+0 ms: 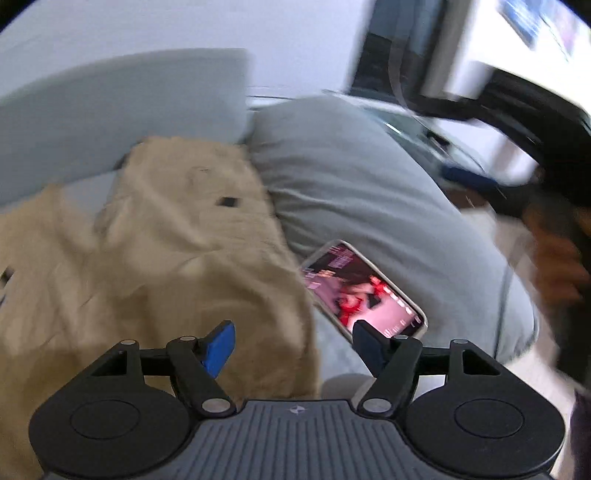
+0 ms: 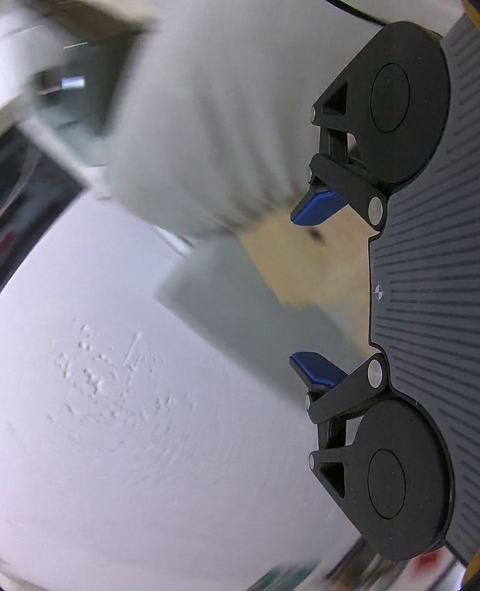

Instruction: Fold clothes

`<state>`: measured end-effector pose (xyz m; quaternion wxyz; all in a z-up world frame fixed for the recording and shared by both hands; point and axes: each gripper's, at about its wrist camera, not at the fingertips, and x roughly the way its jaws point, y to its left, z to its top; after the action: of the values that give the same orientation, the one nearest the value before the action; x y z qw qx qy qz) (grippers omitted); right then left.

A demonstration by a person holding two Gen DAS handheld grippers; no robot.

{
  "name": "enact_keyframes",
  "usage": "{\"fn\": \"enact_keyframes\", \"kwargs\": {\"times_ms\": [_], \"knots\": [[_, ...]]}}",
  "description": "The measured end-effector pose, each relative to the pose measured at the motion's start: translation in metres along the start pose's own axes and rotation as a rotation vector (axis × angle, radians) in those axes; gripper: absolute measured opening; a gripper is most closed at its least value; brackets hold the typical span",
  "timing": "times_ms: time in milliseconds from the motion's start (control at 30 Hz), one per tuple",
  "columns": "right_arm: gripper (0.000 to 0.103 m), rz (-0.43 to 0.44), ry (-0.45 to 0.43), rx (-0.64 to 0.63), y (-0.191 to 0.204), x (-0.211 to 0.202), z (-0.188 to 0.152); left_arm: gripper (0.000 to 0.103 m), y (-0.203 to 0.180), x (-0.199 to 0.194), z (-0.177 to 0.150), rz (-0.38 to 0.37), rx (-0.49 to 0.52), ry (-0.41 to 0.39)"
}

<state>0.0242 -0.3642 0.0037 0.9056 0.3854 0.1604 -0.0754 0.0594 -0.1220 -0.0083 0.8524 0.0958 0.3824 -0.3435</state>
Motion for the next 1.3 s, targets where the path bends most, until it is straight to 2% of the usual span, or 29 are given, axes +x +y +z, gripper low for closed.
{"fn": "enact_keyframes", "kwargs": {"times_ms": [67,100,133,167,267,333,367,467,500,600,633,667,700,767,867,967,1067,1133,1300], "knots": [[0.068,-0.083,-0.01,-0.055,0.002,0.014,-0.002,0.067,-0.016,0.015,-0.001,0.017,0.083,0.009],[0.061,-0.099,-0.004,-0.065,0.002,0.021,-0.002,0.065,-0.019,0.021,-0.002,0.02,0.106,0.015],[0.047,-0.105,0.01,-0.062,0.0,0.027,-0.002,0.065,-0.022,0.027,-0.003,0.022,0.126,0.022],[0.043,-0.104,0.03,-0.048,-0.003,0.033,-0.001,0.064,-0.024,0.033,-0.004,0.021,0.137,0.031],[0.044,-0.097,0.094,-0.006,-0.014,0.049,0.002,0.064,-0.026,0.049,-0.005,0.019,0.158,0.044],[0.048,-0.089,0.141,0.024,-0.025,0.061,-0.001,0.065,-0.029,0.057,-0.006,0.029,0.193,0.034],[0.049,-0.082,0.153,0.038,-0.028,0.066,-0.002,0.065,-0.031,0.062,-0.006,0.054,0.217,0.038],[0.051,-0.072,0.164,0.062,-0.039,0.073,-0.005,0.051,-0.034,0.079,-0.008,0.154,0.268,0.078],[0.051,-0.067,0.169,0.068,-0.041,0.077,-0.006,0.051,-0.032,0.084,-0.009,0.18,0.278,0.096],[0.052,-0.047,0.194,0.078,-0.045,0.089,-0.007,0.047,-0.029,0.093,-0.012,0.219,0.321,0.127],[0.053,-0.044,0.202,0.077,-0.047,0.095,-0.007,0.041,-0.029,0.093,-0.013,0.216,0.339,0.127],[0.054,-0.046,0.209,0.074,-0.047,0.101,-0.006,0.02,-0.03,0.091,-0.013,0.212,0.351,0.127],[0.055,-0.049,0.217,0.072,-0.047,0.108,-0.006,0.011,-0.029,0.089,-0.011,0.208,0.343,0.124],[0.058,-0.052,0.236,0.075,-0.048,0.12,-0.006,0.007,-0.022,0.083,-0.007,0.189,0.29,0.117],[0.064,-0.042,0.29,0.089,-0.049,0.14,-0.007,0.006,0.01,0.063,0.008,0.1,0.072,0.078],[0.064,-0.027,0.342,0.112,-0.054,0.163,-0.007,0.005,0.041,0.042,0.015,0.017,-0.113,0.034],[0.059,-0.03,0.374,0.147,-0.061,0.193,-0.008,0.005,0.062,0.026,0.013,-0.041,-0.237,-0.002],[0.054,-0.042,0.394,0.178,-0.067,0.219,-0.008,0.005,0.069,0.02,0.011,-0.068,-0.278,-0.013],[0.049,-0.073,0.424,0.252,-0.079,0.279,-0.013,0.005,0.081,0.013,0.007,-0.128,-0.338,-0.025]]}}
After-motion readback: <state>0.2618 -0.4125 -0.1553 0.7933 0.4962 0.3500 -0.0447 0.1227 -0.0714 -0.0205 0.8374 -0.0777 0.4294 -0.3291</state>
